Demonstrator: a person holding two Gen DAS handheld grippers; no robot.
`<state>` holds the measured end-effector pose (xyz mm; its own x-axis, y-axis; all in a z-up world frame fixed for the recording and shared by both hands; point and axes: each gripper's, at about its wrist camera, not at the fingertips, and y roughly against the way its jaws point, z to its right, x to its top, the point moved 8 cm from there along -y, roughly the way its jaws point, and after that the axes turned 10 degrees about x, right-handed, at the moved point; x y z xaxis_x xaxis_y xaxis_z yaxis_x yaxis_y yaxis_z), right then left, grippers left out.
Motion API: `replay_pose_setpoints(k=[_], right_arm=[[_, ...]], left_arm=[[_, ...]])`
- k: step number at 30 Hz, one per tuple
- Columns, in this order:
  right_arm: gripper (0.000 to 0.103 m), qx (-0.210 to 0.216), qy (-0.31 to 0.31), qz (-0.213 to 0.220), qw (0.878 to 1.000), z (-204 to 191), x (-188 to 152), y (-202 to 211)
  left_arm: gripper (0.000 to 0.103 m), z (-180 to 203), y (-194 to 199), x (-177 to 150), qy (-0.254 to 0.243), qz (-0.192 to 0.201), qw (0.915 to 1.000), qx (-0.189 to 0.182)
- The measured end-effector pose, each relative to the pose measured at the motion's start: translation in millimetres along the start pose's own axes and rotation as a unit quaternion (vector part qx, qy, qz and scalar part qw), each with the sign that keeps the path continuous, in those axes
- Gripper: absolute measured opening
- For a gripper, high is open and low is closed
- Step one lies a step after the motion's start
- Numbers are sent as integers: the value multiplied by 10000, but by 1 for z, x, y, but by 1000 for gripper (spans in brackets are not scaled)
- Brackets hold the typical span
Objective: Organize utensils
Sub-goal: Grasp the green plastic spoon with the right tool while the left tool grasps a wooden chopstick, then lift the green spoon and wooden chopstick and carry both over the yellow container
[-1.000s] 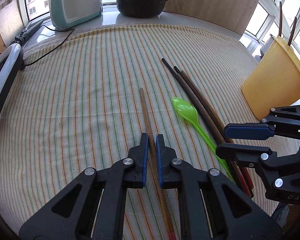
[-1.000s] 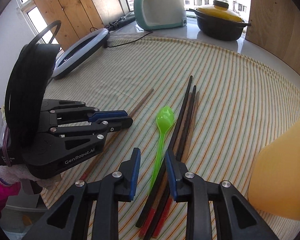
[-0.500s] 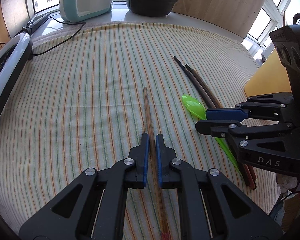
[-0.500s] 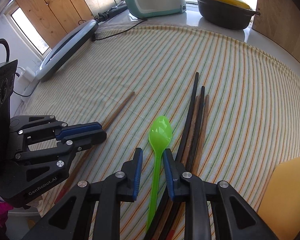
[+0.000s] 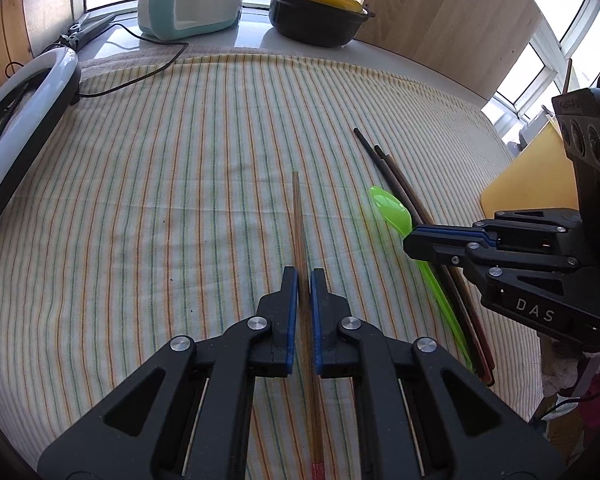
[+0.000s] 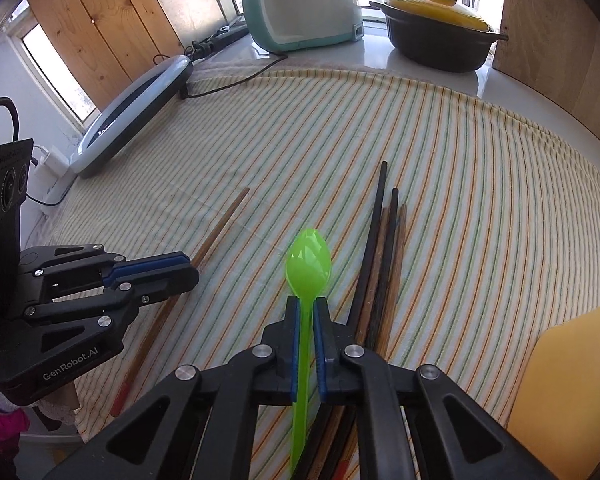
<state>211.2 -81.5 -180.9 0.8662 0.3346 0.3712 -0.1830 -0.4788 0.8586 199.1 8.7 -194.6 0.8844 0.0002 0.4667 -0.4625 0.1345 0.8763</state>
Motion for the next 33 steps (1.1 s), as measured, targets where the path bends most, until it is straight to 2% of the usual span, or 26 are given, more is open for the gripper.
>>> replay_pose_setpoints(k=[6,16,21,24,28,30,32,33], right_arm=[[3,182,-67,249,9995,-7,2,13],[0,271,26,859,9959,-25,10,51],[1,441,97,496,9977,-25,7,36],[37,516,95,82,9986,-23,-3,13],[26,102,269,-357,9989,-20,-13,-17],[23,-153,512,-418,9977,-24,-11,-20],[11,-470,756,-459,9950,-26,-10,-22],[8,-647,966,-494,9920,-28,-11,-23]], left_arm=[[4,0,8,1,121,97,9998,-129],[4,-1,49,15,298,589,9971,-375],[4,-3,50,17,252,608,9975,-252],[4,-7,41,14,305,506,9980,-226],[4,-15,29,5,399,362,9984,-192],[4,-19,26,2,471,330,9982,-192],[4,-23,25,1,487,315,9982,-171],[4,-24,25,1,486,317,9982,-166]])
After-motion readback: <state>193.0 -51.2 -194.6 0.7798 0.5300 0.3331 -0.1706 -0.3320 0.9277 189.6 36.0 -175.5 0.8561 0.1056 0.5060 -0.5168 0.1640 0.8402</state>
